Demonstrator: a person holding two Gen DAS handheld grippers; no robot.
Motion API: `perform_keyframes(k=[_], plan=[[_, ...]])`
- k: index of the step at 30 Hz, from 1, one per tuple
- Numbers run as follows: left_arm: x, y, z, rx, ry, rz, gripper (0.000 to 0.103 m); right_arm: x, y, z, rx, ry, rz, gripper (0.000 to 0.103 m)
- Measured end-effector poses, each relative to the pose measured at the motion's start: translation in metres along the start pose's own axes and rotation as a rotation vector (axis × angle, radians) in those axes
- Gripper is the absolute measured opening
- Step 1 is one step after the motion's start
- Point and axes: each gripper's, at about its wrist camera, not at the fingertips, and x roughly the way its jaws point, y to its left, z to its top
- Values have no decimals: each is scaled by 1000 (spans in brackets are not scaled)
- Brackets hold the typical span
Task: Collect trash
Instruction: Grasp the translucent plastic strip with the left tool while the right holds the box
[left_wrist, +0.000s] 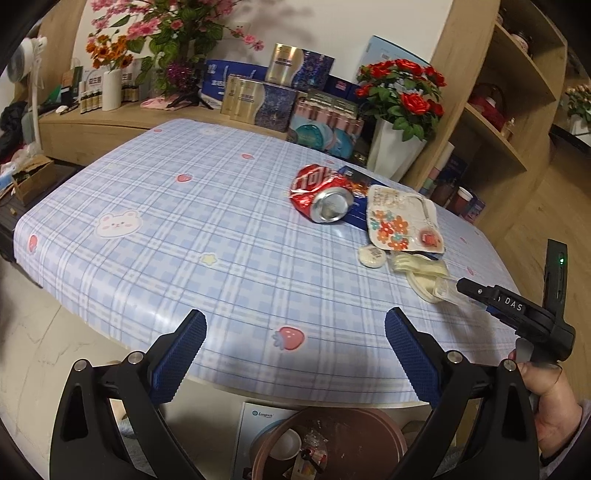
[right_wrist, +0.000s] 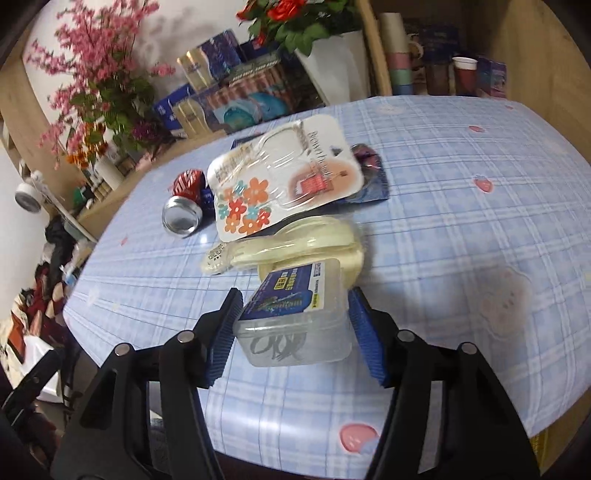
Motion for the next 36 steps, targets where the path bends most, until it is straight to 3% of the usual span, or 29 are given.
perform_keyframes(k=[8,19,24,28,31,36], plan=[[19,-47,9,123,37,-96,95,-17,-30,-13,-14,15,-35,59],[60,-85,20,190,109,-157,94,0,-60,-26,0,158,-62,58],[83,-108,26,294,133,-195,92,6,-58,-19,-34,192,-60,59],[115,-133,34,388,172,-223,80,9,-57,-16,-58,194,-50,57],[140,-163,39,513,210,-196,68,8,-61,-14,-71,186,-53,57],[170,-200,43,664,228,-214,63,5,-75,-12,-23,164,-63,57]])
